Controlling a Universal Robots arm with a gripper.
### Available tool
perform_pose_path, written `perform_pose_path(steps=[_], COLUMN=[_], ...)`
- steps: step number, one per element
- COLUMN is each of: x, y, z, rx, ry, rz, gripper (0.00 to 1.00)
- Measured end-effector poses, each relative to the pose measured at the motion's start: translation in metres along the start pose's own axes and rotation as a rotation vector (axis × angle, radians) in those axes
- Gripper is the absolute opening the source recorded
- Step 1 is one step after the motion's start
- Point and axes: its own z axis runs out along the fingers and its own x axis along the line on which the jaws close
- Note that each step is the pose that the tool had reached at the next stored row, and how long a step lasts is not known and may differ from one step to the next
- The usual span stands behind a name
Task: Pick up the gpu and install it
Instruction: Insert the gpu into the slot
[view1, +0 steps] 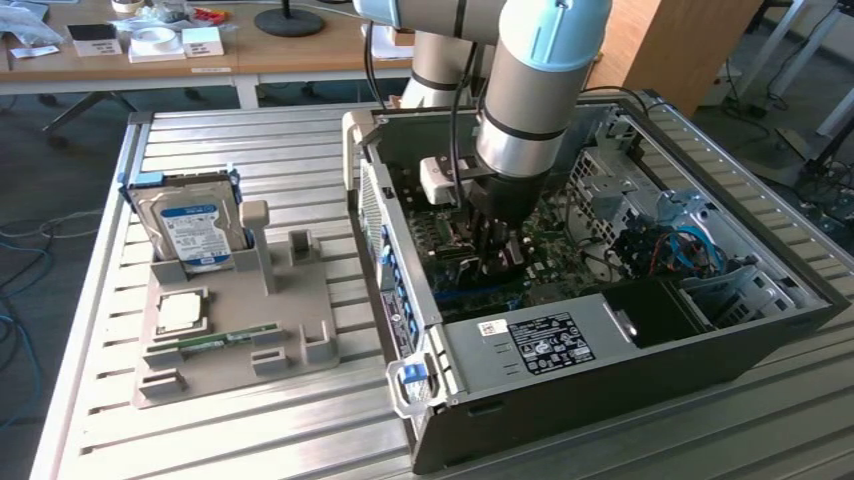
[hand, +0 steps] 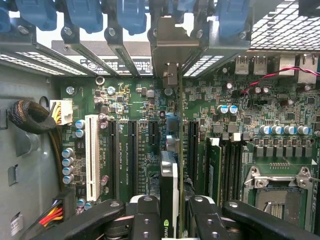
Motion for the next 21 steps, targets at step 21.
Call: perform_pose_path(steps=[21], x=[-0.0021], y=[-0.0001], z=[-0.0050], rx=[0.0000], ry=[0.0033], rz=[0.000], gripper=[0.40])
